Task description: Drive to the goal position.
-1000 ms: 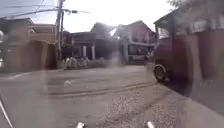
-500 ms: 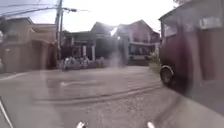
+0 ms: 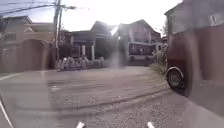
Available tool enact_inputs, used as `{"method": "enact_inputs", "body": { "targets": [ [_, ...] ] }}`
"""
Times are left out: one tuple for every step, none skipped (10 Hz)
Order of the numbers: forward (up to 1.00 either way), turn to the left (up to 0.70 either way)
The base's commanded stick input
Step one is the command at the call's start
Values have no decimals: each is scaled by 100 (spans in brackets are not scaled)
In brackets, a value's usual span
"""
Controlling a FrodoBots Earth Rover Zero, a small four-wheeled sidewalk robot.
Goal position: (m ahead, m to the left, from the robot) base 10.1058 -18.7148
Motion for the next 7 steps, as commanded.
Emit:
{"method": "enact_inputs", "body": {
  "targets": [
    [70, -28],
    [70, -28],
    [70, -28],
    [70, -28],
    [70, -28],
    [70, -28],
    [70, -28]
  ]
}}
